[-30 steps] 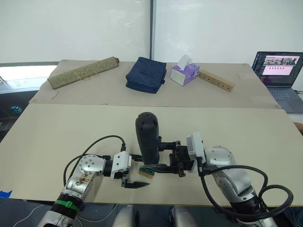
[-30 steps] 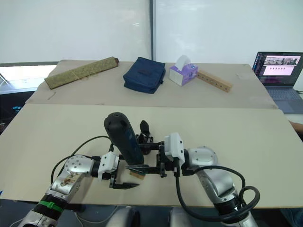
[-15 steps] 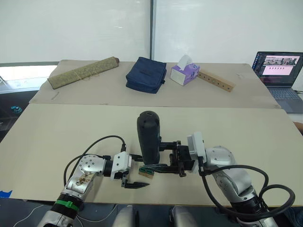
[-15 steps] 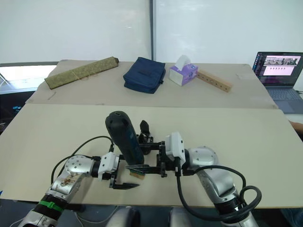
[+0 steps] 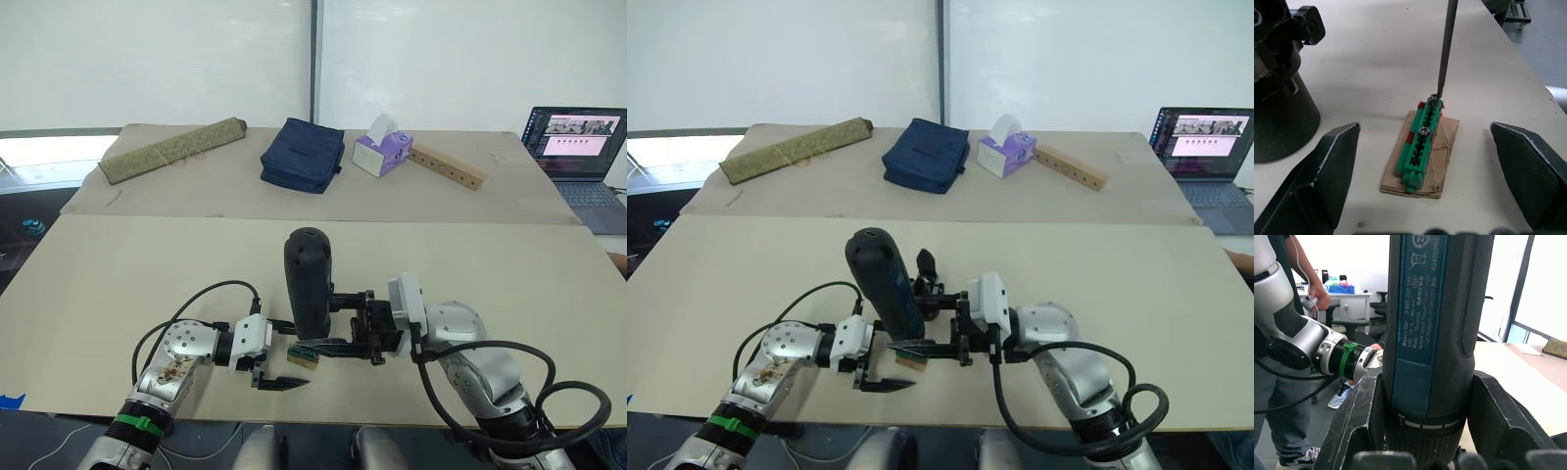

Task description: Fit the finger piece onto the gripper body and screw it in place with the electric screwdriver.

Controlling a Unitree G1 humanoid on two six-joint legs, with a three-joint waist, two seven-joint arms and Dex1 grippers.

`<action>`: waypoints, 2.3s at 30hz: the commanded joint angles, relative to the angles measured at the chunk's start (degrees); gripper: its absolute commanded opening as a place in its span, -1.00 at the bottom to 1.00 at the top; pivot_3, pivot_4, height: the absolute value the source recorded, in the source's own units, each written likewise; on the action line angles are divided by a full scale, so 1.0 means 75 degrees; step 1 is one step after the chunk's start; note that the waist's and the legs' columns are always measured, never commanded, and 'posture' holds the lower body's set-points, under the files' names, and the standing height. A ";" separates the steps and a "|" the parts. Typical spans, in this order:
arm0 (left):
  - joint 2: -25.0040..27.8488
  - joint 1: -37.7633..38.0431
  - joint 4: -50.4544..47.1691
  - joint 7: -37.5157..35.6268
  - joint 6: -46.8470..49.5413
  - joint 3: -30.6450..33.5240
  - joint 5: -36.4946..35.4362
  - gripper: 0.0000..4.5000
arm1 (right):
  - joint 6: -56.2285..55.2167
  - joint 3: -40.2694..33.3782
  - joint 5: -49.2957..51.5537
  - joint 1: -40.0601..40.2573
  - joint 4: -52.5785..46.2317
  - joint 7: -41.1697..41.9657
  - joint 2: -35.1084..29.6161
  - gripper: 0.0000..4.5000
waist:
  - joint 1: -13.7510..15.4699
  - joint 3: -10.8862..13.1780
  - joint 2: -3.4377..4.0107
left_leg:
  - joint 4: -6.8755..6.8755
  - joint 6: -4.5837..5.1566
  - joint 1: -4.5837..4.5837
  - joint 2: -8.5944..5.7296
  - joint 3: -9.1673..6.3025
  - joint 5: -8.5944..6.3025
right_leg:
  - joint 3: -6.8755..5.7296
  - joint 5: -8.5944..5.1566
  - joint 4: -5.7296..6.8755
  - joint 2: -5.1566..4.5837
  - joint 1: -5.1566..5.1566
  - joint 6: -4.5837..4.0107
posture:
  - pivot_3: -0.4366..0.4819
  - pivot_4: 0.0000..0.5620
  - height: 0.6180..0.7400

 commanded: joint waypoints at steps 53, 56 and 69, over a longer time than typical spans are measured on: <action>-0.0030 0.0182 0.0029 0.0043 0.0199 -0.0292 0.0147 1.00 | -0.0123 -0.0175 0.0147 -0.0173 -0.0018 -0.0001 0.0054 -0.14 | 0.0001 0.0000 0.0000 | 0.0000 0.0000 0.0000 0.0000 0.0000 0.0000 | 0.0000 0.0000 0.0001 0.0000 0.0000 0.0000 | -0.05 -0.47 1.00; -0.0028 0.0181 0.0034 0.0038 0.0191 -0.0294 0.0146 1.00 | -0.0120 -0.0180 0.0147 -0.0183 -0.0016 0.0007 0.0048 -0.14 | 0.0001 0.0000 0.0000 | 0.0000 0.0000 0.0000 0.0000 0.0000 0.0000 | 0.0000 0.0000 0.0001 0.0000 0.0000 0.0000 | -0.05 -0.47 1.00; -0.0032 0.0203 0.0127 0.0027 0.0086 -0.0298 0.0151 1.00 | -0.0038 -0.0209 0.0200 -0.0148 -0.0077 -0.0019 0.0002 -0.14 | 0.0001 0.0000 0.0000 | 0.0000 0.0000 0.0000 0.0000 0.0000 0.0000 | 0.0000 0.0000 0.0001 0.0000 0.0000 0.0000 | -0.05 -0.47 1.00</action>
